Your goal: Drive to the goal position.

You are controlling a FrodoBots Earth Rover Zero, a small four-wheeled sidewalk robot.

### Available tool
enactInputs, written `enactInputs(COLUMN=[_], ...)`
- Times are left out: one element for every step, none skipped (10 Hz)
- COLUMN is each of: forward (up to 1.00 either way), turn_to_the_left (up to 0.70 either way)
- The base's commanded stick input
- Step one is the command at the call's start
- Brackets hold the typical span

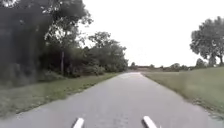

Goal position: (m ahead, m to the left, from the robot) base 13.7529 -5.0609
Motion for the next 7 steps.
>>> enactInputs(forward=[0.50,0.50,0.50,0.50,0.50,0.50,0.50], turn_to_the_left=[0.00,0.00,0.00,0.00,0.00,0.00,0.00])
